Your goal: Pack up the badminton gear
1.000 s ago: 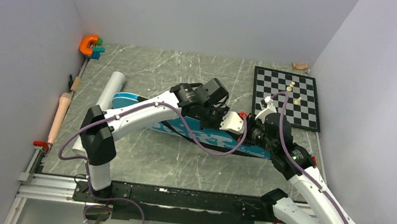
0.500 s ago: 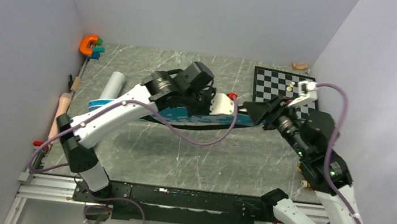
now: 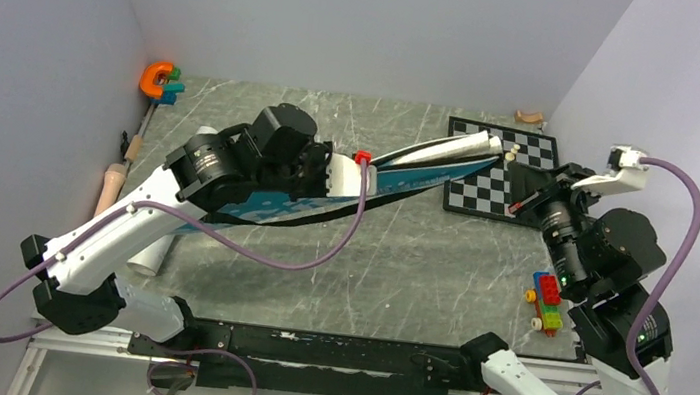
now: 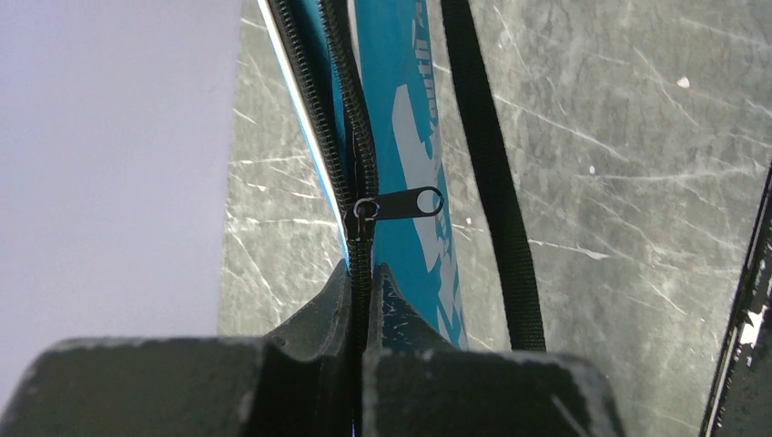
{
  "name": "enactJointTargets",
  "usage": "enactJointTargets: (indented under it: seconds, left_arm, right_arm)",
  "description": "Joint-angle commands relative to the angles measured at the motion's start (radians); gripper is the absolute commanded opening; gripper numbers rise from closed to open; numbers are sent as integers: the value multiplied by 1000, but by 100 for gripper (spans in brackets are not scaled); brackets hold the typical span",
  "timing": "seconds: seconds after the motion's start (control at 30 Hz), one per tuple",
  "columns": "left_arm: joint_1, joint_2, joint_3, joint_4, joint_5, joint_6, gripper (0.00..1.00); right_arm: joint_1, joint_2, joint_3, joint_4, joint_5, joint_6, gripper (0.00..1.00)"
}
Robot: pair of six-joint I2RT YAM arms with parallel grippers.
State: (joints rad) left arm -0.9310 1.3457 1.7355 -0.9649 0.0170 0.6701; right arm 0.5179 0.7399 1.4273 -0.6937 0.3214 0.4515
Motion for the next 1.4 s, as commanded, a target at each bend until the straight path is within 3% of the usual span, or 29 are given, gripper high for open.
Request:
enactJointTargets:
  seconds: [0.0, 0.2, 0.33, 0.47, 0.6, 0.67, 0.9, 1.37]
  left_arm:
    - [8, -66, -43, 59, -26, -16, 0]
    - [48, -124, -90, 61, -3, -44, 0]
    - [70, -139, -110, 65, 12, -43, 0]
    - [97, -168, -139, 66, 24, -69, 0]
    - [130, -212, -206, 77, 36, -86, 0]
    - [139, -223, -228, 77, 44, -90, 0]
    - [141, -229, -280, 93, 43, -100, 0]
    - [142, -228, -275, 90, 66, -96, 0]
  right_arm:
    - [4, 20, 60, 6, 155, -58, 0]
    - [3, 69, 47, 92, 176, -48, 0]
    - [-32, 146, 47, 143, 99, -18, 0]
    - [-219, 204, -5, 203, -188, 91, 0]
    - [-524, 247, -128, 360, -699, 273, 0]
    - [-632, 244, -206, 464, -829, 346, 0]
    - [-717, 178, -333, 579, -944, 388, 0]
    - [-661, 130, -509, 662, -1018, 452, 0]
